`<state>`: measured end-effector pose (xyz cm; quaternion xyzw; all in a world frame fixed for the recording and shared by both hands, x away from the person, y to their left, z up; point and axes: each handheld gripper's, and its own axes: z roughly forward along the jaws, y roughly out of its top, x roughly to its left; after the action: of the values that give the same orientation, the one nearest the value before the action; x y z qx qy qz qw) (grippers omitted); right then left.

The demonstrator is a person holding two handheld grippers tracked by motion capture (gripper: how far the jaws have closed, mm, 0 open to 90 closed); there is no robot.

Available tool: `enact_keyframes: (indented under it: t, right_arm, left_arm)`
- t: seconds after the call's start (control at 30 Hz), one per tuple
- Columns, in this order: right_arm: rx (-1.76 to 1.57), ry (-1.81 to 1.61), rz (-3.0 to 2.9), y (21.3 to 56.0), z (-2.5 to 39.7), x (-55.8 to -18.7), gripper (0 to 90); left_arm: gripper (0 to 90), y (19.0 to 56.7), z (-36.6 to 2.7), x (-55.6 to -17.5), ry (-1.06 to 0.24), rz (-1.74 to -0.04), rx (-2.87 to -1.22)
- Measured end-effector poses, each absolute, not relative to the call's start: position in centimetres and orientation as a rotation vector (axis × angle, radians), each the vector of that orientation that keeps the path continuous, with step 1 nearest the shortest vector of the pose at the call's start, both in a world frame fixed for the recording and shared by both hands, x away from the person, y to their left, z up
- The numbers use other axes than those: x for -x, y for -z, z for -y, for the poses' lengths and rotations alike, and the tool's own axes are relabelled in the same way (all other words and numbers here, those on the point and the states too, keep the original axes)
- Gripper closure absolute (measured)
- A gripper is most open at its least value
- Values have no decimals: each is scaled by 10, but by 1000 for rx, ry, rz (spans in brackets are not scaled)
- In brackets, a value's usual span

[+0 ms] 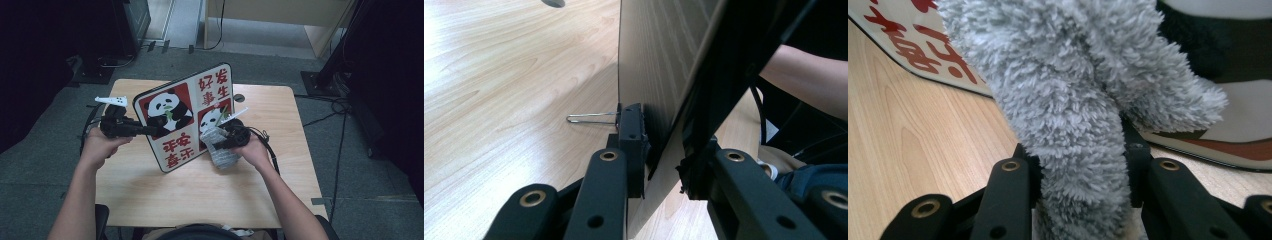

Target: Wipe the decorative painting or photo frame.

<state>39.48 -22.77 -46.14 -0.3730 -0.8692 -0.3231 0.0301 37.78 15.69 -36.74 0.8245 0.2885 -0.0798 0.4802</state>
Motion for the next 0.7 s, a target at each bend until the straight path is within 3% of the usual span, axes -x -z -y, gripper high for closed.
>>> enact_keyframes:
  t: [0.5,0.7]
  right_arm:
    - [1156,991,2659,457,233,-392,681]
    - [1147,1036,2674,433,234,-389,681]
  left_arm:
    - [761,367,-156,-377,187,-717,-2008]
    - [758,368,-158,-378,193,-724,-2002]
